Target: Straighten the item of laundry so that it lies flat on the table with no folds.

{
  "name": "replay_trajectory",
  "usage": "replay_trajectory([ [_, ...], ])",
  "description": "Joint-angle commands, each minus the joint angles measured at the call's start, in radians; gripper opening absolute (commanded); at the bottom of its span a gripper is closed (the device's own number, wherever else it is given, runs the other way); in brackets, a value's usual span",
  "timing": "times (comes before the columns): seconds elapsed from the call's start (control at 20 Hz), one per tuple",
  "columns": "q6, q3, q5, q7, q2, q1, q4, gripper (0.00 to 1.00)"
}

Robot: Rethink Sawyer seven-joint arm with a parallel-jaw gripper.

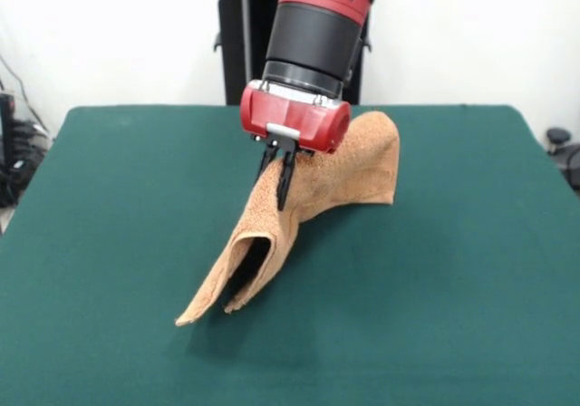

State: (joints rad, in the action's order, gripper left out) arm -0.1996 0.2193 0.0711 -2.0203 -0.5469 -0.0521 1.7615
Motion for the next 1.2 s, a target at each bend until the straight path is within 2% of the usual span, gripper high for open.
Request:
replay_trajectory([
  [0.05, -0.062, -0.089, 0.030, -0.176, 0.025, 0.007, -0.049, 0.00],
  [0.2, -0.090, -0.109, -0.006, -0.170, 0.025, -0.013, -0.053, 0.00],
  [0.5, -0.194, -0.260, -0.176, -0.201, 0.018, -0.146, -0.031, 0.00],
  [0.75, -0.242, -0.300, -0.230, -0.207, 0.028, -0.185, -0.030, 0.00],
  [1.2, -0.232, -0.391, -0.321, -0.201, 0.012, -0.259, 0.009, 0.00],
])
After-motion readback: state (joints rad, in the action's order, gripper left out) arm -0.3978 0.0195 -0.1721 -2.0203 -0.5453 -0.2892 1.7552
